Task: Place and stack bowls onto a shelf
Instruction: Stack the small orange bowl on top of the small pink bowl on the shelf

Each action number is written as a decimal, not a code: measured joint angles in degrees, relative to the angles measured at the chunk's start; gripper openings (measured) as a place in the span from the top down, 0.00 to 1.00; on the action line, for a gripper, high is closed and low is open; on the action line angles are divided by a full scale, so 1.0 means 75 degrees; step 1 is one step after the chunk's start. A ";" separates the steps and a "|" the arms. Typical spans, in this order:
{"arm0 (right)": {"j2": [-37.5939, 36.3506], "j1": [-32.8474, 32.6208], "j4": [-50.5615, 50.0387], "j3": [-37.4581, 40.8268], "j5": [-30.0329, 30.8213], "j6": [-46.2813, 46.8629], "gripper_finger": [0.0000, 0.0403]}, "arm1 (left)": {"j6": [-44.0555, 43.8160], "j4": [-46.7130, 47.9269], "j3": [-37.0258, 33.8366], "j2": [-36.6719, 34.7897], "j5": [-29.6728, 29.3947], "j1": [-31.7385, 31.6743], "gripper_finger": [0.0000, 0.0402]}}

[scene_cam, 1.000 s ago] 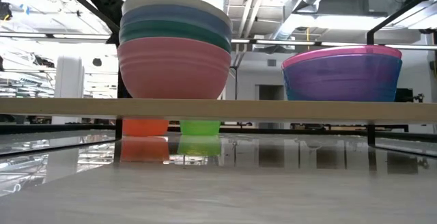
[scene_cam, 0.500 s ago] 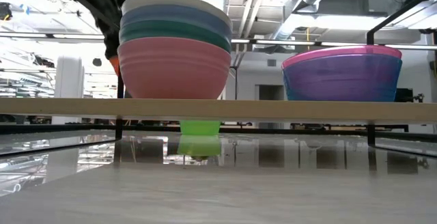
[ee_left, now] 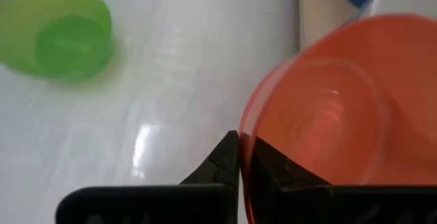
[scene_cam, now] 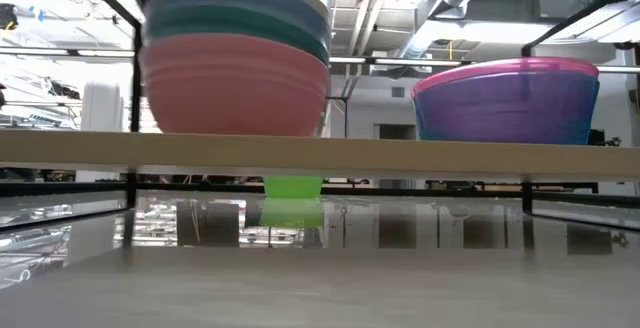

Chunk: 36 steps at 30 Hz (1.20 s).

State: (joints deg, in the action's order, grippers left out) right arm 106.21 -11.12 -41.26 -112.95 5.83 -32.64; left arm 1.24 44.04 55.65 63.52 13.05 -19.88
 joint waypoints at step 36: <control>0.0231 -0.0253 -0.0260 0.0000 0.0445 -0.0227 0.59 | 0.1183 0.2746 0.5169 0.3231 -0.1030 0.1896 1.00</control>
State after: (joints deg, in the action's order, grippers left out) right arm 107.94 -13.02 -43.21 -112.95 9.17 -34.34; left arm 10.11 64.64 94.42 87.76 5.32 -5.67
